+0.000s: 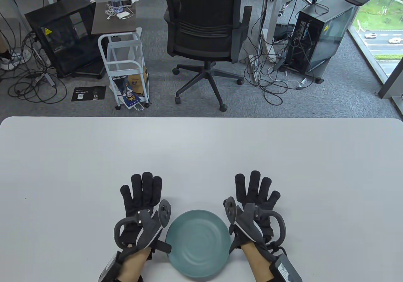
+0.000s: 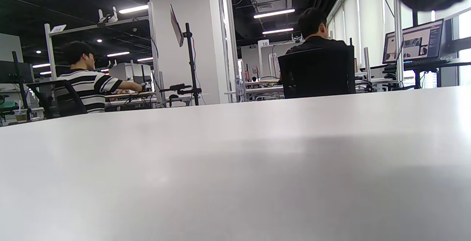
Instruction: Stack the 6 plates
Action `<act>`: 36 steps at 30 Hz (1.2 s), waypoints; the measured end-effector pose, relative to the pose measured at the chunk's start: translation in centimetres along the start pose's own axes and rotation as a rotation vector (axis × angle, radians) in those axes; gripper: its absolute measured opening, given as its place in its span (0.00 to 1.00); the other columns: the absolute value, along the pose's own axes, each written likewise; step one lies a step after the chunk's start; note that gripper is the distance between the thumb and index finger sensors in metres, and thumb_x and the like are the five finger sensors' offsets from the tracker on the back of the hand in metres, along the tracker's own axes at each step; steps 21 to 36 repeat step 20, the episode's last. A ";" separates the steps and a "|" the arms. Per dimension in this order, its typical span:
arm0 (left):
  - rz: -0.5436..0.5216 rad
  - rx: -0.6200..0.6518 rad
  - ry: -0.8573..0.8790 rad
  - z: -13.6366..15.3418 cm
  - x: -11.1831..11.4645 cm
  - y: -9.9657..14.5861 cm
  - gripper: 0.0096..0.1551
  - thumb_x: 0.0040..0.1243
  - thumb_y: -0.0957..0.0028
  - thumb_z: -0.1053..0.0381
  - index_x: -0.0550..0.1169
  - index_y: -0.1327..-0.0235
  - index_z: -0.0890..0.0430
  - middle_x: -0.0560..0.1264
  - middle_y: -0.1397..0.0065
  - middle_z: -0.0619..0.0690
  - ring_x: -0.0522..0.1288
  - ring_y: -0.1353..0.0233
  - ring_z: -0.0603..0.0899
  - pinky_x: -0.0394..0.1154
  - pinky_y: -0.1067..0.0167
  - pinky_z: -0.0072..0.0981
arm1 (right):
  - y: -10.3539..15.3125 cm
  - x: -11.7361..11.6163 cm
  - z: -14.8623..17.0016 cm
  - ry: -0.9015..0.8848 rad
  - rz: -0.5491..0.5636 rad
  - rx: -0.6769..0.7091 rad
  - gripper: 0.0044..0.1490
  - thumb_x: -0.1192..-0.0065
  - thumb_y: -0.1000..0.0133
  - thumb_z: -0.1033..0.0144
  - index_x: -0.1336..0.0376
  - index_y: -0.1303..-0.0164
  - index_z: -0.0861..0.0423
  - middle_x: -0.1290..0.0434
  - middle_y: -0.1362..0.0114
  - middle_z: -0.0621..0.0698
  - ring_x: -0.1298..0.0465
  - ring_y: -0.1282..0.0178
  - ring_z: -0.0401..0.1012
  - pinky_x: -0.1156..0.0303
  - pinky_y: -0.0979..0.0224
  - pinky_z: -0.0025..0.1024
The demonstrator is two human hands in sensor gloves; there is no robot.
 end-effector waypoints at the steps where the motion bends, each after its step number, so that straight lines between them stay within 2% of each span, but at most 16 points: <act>1: 0.003 -0.005 -0.002 0.1 0.1 0.0 0.63 0.53 0.65 0.23 0.28 0.34 0.32 0.22 0.22 0.31 0.23 0.13 0.49 0.29 0.15 0.53 | 0.2 0.2 -0.2 -0.012 0.032 0.018 0.57 0.62 0.44 0.24 0.78 0.22 0.42 0.76 0.13 0.56 0.64 0.12 0.59 0.59 0.18 0.67; 5: 0.019 -0.005 -0.012 0.3 0.5 0.0 0.63 0.53 0.65 0.23 0.28 0.35 0.32 0.24 0.20 0.31 0.24 0.13 0.48 0.28 0.15 0.53 | 0.4 0.4 -0.3 -0.028 0.054 0.044 0.57 0.63 0.44 0.24 0.77 0.21 0.44 0.74 0.12 0.54 0.67 0.12 0.54 0.68 0.17 0.60; 7: 0.011 -0.008 -0.004 0.4 0.4 0.0 0.63 0.53 0.65 0.23 0.28 0.35 0.32 0.24 0.20 0.31 0.24 0.12 0.48 0.27 0.16 0.53 | 0.2 0.1 -0.2 -0.039 0.049 0.049 0.57 0.64 0.45 0.24 0.77 0.21 0.45 0.74 0.12 0.53 0.67 0.12 0.53 0.70 0.17 0.58; 18: 0.003 -0.003 0.004 0.4 0.0 0.1 0.63 0.52 0.65 0.22 0.28 0.34 0.33 0.29 0.17 0.34 0.26 0.11 0.51 0.27 0.16 0.53 | 0.2 -0.2 0.0 -0.058 0.030 0.053 0.56 0.63 0.44 0.25 0.75 0.20 0.44 0.71 0.11 0.54 0.66 0.11 0.54 0.71 0.18 0.58; 36: 0.005 -0.008 0.008 0.5 0.0 0.1 0.63 0.52 0.65 0.23 0.28 0.34 0.32 0.29 0.17 0.34 0.26 0.11 0.51 0.27 0.16 0.54 | 0.3 0.0 -0.1 -0.066 0.033 0.057 0.55 0.63 0.44 0.25 0.75 0.20 0.44 0.71 0.11 0.54 0.66 0.11 0.54 0.72 0.18 0.58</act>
Point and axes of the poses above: the tracker on the back of each hand, its own z axis roughly to the little-finger side, its own y axis roughly from the fingertips to the wrist, x = y × z, the point moved 5 cm from there along -y, roughly from the wrist to the fingertips
